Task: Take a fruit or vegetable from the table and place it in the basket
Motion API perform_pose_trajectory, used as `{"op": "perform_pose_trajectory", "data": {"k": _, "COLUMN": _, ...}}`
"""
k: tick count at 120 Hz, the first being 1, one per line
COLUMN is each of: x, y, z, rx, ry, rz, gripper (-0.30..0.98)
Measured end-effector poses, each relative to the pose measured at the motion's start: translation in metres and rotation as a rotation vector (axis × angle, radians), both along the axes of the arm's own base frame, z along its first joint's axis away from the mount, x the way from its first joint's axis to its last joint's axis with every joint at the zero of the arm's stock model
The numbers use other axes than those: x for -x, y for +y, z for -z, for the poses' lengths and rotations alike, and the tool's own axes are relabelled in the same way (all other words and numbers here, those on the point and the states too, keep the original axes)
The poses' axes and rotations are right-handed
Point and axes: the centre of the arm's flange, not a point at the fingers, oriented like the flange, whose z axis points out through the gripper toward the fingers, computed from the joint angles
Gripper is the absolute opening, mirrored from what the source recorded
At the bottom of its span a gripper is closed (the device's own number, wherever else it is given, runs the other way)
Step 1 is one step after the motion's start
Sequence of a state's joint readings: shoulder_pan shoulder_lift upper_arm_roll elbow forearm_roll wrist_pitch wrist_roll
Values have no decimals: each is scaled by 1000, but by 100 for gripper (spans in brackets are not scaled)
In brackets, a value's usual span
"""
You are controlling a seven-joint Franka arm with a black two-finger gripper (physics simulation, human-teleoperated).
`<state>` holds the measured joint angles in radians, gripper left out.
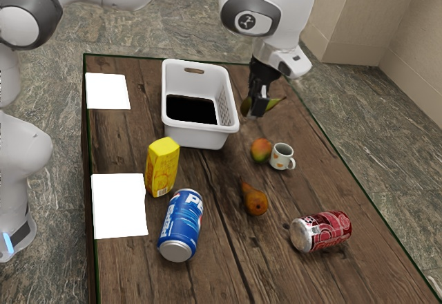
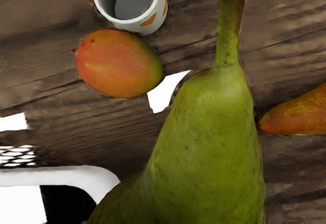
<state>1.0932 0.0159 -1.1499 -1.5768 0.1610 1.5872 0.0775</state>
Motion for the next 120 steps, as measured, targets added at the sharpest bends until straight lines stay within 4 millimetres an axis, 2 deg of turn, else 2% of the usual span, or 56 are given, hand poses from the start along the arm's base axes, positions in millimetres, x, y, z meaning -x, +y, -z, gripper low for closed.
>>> {"op": "perform_pose_trajectory", "data": {"k": 8, "x": 8, "y": 54, "z": -6, "rx": -11, "ry": 25, "rz": -113, "gripper": 29}}
{"op": "perform_pose_trajectory", "data": {"k": 22, "x": 29, "y": 143, "z": 1, "rx": 15, "ry": 80, "rz": -288, "gripper": 28}}
{"op": "perform_pose_trajectory", "data": {"k": 36, "x": 56, "y": 224, "z": 27, "rx": 70, "ry": 145, "rz": -431, "gripper": 28}}
{"op": "perform_pose_trajectory", "data": {"k": 43, "x": 62, "y": 248, "z": 42, "rx": 99, "ry": 165, "rz": -459, "gripper": 28}}
{"op": "perform_pose_trajectory", "data": {"k": 48, "x": 53, "y": 236, "z": 50, "rx": 107, "ry": 176, "rz": -422, "gripper": 28}}
{"op": "perform_pose_trajectory", "data": {"k": 58, "x": 22, "y": 156, "z": 58, "rx": 87, "ry": 192, "rz": -256, "gripper": 29}}
{"op": "perform_pose_trajectory", "data": {"k": 62, "x": 17, "y": 136, "z": 63, "rx": 80, "ry": 201, "rz": -219, "gripper": 30}}
{"op": "perform_pose_trajectory", "data": {"k": 64, "x": 16, "y": 131, "z": 65, "rx": 79, "ry": 204, "rz": -210, "gripper": 36}}
{"op": "perform_pose_trajectory", "data": {"k": 79, "x": 17, "y": 137, "z": 69, "rx": 79, "ry": 206, "rz": -222, "gripper": 55}}
{"op": "perform_pose_trajectory", "data": {"k": 102, "x": 16, "y": 134, "z": 67, "rx": 79, "ry": 196, "rz": -221, "gripper": 65}}
{"op": "perform_pose_trajectory", "data": {"k": 106, "x": 13, "y": 129, "z": 59, "rx": 79, "ry": 177, "rz": -212, "gripper": 66}}
{"op": "perform_pose_trajectory", "data": {"k": 111, "x": 8, "y": 110, "z": 39, "rx": 76, "ry": 135, "rz": -178, "gripper": 67}}
{"op": "perform_pose_trajectory", "data": {"k": 115, "x": 3, "y": 85, "z": 17, "rx": 69, "ry": 91, "rz": -132, "gripper": 67}}
{"op": "perform_pose_trajectory", "data": {"k": 120, "x": -1, "y": 43, "z": -6, "rx": 41, "ry": 43, "rz": -56, "gripper": 68}}
